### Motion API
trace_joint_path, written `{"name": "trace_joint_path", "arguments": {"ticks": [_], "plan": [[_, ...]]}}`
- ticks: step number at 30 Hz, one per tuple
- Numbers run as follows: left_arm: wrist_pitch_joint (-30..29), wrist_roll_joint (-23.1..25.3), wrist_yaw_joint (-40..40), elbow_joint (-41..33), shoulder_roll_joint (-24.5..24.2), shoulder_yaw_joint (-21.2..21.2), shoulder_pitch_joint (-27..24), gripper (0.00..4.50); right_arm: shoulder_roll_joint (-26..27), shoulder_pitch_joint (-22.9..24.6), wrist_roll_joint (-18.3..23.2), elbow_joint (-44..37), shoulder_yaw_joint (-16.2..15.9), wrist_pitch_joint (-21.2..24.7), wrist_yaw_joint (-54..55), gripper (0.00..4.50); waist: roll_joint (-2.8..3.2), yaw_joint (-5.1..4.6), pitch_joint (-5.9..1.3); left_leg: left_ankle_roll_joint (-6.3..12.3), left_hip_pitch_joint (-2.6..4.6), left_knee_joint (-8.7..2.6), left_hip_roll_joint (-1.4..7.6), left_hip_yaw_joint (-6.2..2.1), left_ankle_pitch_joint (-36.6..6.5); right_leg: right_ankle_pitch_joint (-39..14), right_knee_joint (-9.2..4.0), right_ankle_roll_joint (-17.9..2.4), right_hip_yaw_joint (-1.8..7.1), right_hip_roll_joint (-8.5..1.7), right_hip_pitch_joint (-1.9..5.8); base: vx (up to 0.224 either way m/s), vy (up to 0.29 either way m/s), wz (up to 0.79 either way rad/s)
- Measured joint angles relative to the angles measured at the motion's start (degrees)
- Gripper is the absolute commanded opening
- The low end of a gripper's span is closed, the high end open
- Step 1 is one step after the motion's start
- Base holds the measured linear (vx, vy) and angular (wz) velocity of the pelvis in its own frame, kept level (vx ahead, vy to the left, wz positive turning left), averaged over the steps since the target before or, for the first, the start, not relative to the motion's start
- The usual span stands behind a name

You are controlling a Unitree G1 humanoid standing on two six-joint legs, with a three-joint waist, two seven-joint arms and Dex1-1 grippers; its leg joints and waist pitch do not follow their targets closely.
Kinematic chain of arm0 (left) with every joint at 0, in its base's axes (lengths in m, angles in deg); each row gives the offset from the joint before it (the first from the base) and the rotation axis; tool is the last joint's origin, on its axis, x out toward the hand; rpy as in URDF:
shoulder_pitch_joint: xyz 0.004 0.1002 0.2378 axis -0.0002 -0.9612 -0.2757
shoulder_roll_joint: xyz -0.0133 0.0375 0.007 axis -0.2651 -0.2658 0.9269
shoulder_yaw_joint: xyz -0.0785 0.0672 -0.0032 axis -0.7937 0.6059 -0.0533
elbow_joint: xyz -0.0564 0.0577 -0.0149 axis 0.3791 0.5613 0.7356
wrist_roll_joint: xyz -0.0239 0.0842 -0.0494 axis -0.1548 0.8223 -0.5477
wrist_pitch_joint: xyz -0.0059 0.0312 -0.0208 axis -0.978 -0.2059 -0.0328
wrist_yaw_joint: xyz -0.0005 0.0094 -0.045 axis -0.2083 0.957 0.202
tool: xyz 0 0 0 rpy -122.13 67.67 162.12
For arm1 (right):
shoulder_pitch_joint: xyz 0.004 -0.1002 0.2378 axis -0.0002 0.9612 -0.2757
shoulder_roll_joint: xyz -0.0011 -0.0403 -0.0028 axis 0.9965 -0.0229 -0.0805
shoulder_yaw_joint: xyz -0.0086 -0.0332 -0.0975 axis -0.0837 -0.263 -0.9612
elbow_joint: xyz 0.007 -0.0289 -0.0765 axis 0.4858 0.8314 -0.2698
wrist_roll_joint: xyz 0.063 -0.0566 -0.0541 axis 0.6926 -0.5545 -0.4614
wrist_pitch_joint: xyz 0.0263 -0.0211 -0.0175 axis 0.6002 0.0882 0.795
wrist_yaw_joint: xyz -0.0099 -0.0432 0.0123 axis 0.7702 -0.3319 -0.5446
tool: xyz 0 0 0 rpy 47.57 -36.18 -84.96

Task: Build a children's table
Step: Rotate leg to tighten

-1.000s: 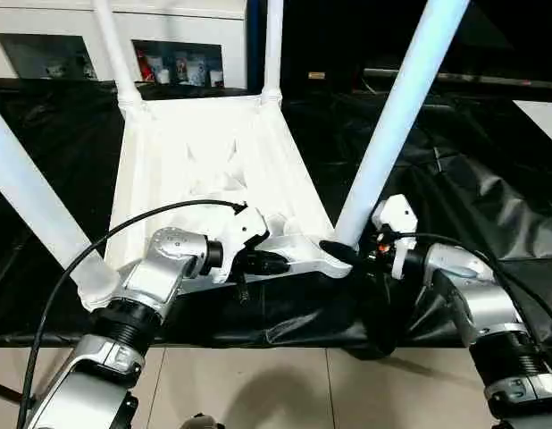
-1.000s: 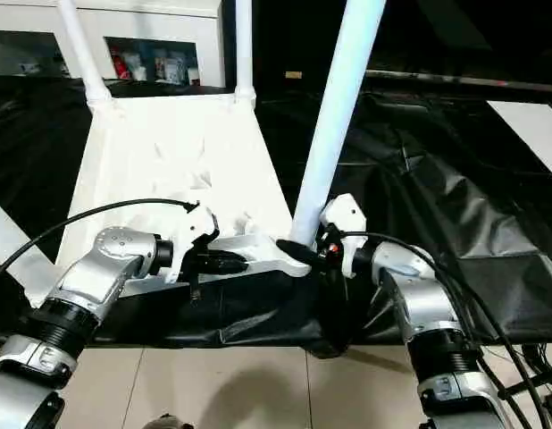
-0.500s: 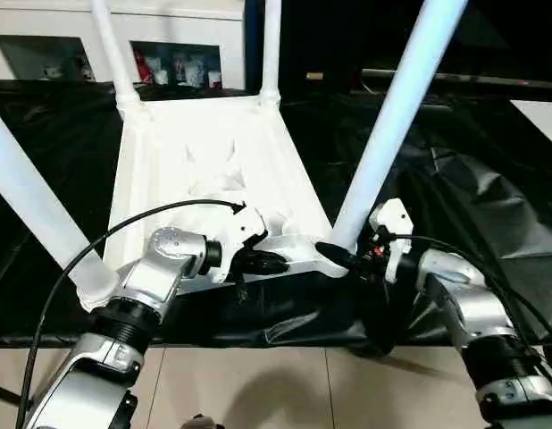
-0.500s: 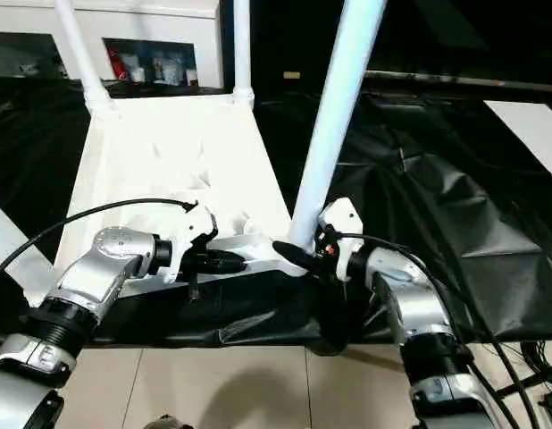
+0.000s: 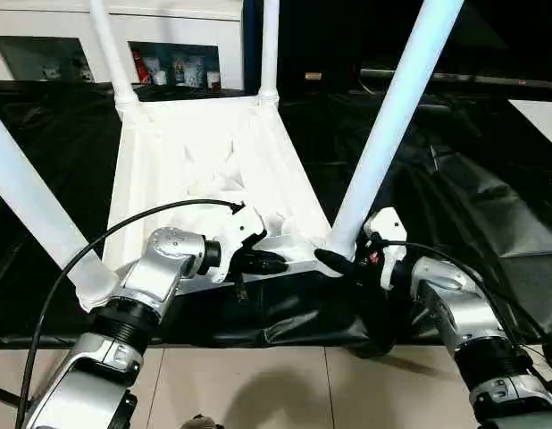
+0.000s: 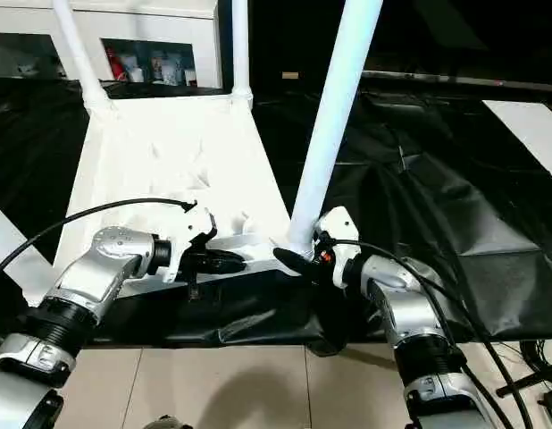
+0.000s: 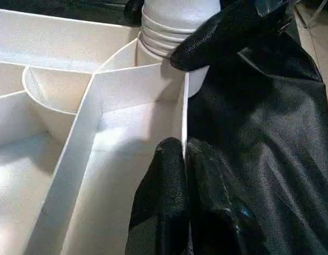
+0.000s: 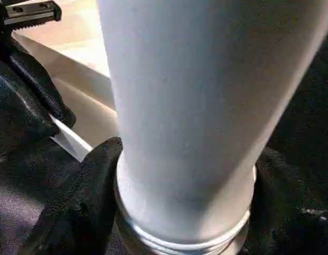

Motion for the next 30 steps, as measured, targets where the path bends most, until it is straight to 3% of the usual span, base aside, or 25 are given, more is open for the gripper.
{"name": "trace_joint_path", "arguments": {"ticks": [4, 5, 11, 24, 30], "plan": [[0.1, 0.0, 0.0, 0.3, 0.1, 0.0, 0.1, 0.0, 0.0, 0.0, 0.2, 0.6, 0.2, -0.7, -0.2, 3.28, 0.01, -0.01, 0.0, 0.0, 0.0, 0.0, 0.0, 0.0, 0.0, 0.0, 0.0, 0.0, 0.0, 0.0, 0.0, 0.0, 0.0, 0.0], [0.2, 0.0, 0.0, 0.4, 0.1, 0.0, 0.2, 0.0, 0.0, 0.0, 0.3, 0.8, 0.2, -0.9, -0.4, 3.02, 0.01, -0.02, -0.01, 0.0, 0.0, 0.0, 0.0, 0.0, 0.0, 0.0, 0.0, 0.0, 0.0, 0.0, 0.0, 0.0, 0.0, 0.0], [0.4, 0.0, 0.1, 0.4, 0.1, 0.0, 0.2, 0.0, 0.0, 0.0, 0.4, 0.9, 0.4, -0.9, -0.7, 2.79, 0.01, -0.02, -0.01, 0.0, 0.0, 0.0, 0.0, 0.0, 0.0, 0.0, 0.0, 0.0, 0.0, 0.0, 0.0, 0.0, 0.0, 0.0], [0.4, 0.0, -0.2, 0.4, 0.2, 0.1, 0.1, 0.0, 0.6, 0.0, 0.4, 1.6, 0.8, -1.6, -0.2, 2.77, 0.03, -0.07, -0.01, -0.01, 0.02, 0.0, 0.0, 0.0, 0.0, 0.0, 0.0, 0.0, 0.01, 0.0, 0.0, 0.0, 0.0, 0.0], [-2.0, 1.2, -8.3, 0.3, 3.4, -0.6, 0.3, 0.0, 6.1, -2.4, -0.8, 6.1, 3.4, -2.1, 14.1, 2.76, -0.06, -0.85, -0.06, -0.12, 0.29, -0.04, 0.0, 0.01, 0.1, 0.2, 0.01, -0.1, 0.06, 0.01, 0.07, 0.0, 0.0, 0.0]]}}
